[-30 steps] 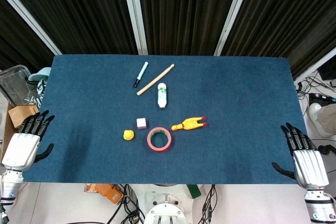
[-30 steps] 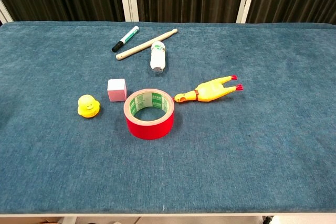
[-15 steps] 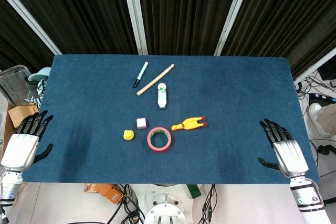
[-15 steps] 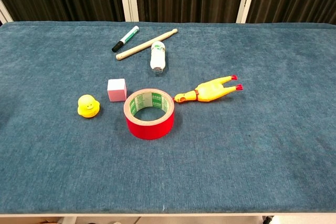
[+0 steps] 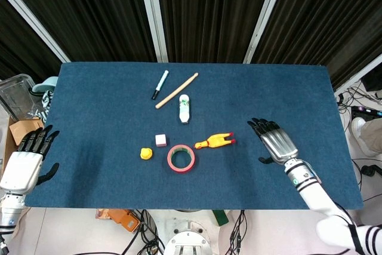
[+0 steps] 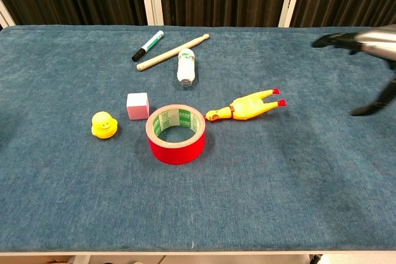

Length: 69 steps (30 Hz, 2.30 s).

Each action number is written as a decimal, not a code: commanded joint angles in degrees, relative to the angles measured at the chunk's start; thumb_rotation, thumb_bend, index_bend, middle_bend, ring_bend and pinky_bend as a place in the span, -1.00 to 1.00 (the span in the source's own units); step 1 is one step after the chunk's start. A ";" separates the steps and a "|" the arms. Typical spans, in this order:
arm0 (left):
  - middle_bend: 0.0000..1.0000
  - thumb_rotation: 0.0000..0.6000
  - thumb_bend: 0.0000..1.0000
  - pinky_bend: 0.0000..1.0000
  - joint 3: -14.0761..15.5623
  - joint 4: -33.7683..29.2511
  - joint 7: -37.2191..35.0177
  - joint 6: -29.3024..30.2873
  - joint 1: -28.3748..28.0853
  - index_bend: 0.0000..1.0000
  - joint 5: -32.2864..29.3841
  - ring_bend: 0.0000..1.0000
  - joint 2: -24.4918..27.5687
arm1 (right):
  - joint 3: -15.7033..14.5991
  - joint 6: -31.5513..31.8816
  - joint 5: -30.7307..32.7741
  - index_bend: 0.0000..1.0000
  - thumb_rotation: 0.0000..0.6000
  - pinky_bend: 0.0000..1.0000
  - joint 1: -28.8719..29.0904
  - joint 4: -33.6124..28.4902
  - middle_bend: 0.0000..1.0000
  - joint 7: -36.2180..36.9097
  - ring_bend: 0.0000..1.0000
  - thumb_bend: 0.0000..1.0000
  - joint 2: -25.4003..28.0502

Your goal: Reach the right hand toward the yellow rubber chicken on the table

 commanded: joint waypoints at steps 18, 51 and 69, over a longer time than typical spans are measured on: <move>-1.00 1.00 -0.42 -0.81 -0.18 0.34 -0.36 -0.31 -0.21 -0.81 -0.22 -1.00 -0.01 | 0.38 -6.39 5.86 -0.63 1.00 -0.44 11.39 12.02 -0.57 -0.32 -0.49 -0.53 -13.61; -1.00 1.00 -0.42 -0.81 -0.19 0.05 -1.25 -1.01 -0.23 -0.81 -1.04 -1.00 0.45 | -0.79 -5.15 2.51 0.20 1.00 0.36 16.42 25.53 0.00 8.98 0.19 -0.08 -24.57; -1.00 1.00 -0.42 -0.81 -0.21 -0.27 -0.96 -1.01 -0.15 -0.81 -1.19 -1.00 0.61 | 2.00 10.13 -5.83 0.27 1.00 0.44 10.84 14.25 0.07 21.06 0.26 0.01 -15.80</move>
